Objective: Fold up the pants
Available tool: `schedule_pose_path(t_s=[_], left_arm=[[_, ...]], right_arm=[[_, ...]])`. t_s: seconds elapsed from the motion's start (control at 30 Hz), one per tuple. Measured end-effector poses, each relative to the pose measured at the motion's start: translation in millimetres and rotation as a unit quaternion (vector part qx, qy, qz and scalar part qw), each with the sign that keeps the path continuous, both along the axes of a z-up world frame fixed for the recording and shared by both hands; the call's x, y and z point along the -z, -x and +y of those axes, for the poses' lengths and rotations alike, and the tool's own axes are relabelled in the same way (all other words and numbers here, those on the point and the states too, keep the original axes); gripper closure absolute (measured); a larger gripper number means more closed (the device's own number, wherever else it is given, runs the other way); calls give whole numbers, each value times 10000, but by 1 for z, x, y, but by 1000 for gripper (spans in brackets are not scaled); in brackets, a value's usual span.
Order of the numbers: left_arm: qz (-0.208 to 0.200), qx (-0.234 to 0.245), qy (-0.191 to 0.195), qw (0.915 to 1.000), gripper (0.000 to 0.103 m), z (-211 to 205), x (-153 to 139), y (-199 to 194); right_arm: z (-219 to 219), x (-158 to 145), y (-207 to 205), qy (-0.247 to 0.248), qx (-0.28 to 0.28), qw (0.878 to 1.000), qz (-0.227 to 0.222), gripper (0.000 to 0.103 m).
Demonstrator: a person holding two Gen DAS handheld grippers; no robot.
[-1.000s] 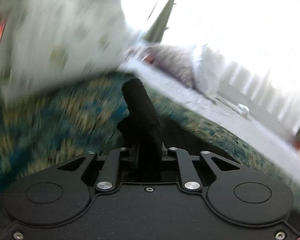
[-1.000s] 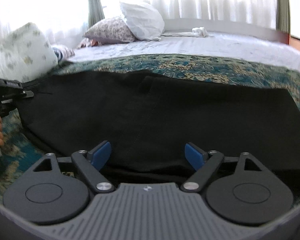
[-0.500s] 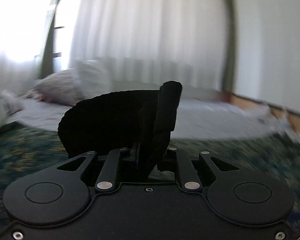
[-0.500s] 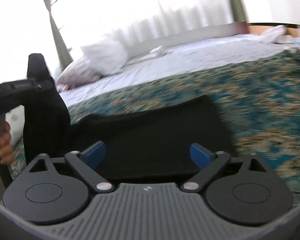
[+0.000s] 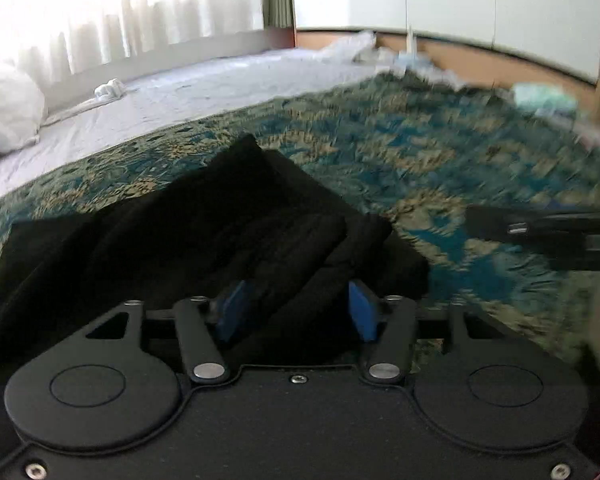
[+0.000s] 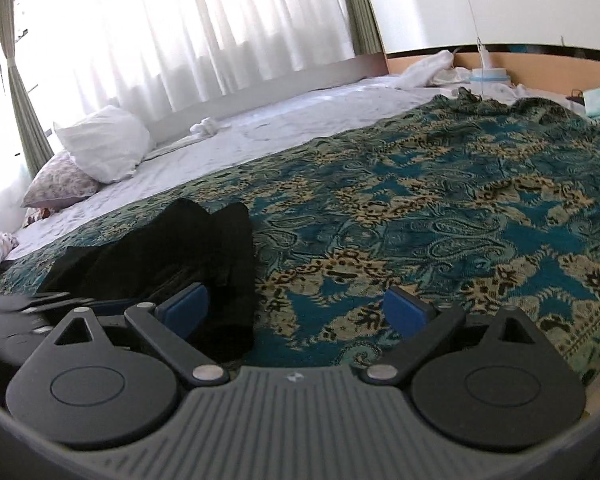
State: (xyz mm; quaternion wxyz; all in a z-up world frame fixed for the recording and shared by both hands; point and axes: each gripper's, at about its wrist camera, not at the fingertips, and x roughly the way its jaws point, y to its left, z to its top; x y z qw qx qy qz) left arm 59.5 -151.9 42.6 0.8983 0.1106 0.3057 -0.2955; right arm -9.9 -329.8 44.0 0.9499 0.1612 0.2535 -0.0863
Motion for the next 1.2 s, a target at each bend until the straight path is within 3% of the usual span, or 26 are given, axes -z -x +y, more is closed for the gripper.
schedule_pose_path(t_s=[0.1, 0.23, 0.33, 0.47, 0.57, 0.7, 0.8, 0.97, 1.1, 1.2], left_arm=[[-85, -12, 428, 9990, 29, 41, -17, 15], [-462, -498, 652, 9956, 28, 104, -38, 27], [-761, -1246, 605, 9874, 31, 140, -37, 24], [-772, -2115, 373, 9736, 40, 165, -19, 7], [-628, -2435, 59, 9679, 43, 172, -2, -2], [-554, -2389, -121, 9694, 44, 172, 19, -2], [-492, -2314, -8, 9716, 44, 175, 19, -2], [-360, -2199, 365, 9742, 44, 183, 13, 1], [-742, -1826, 601, 9785, 43, 187, -15, -5], [-906, -1742, 756, 9776, 45, 190, -36, -39]], right_arm=[[10, 3, -4, -12, -138, 9999, -23, 3], [38, 2, -14, 233, -395, 9988, -146, 3], [64, -1, -31, 644, -534, 9964, -164, 3], [85, 1, -63, 948, -466, 9944, -50, 3], [94, 9, -83, 1254, -266, 9915, 221, 3], [91, 19, -83, 1523, 80, 9861, 663, 6], [84, 19, -72, 1715, 210, 9811, 867, 6], [75, 4, -62, 1938, -61, 9738, 1187, 6], [70, -39, -66, 1765, -256, 9812, 733, 8], [70, -65, -93, 1368, -507, 9882, 462, 8]])
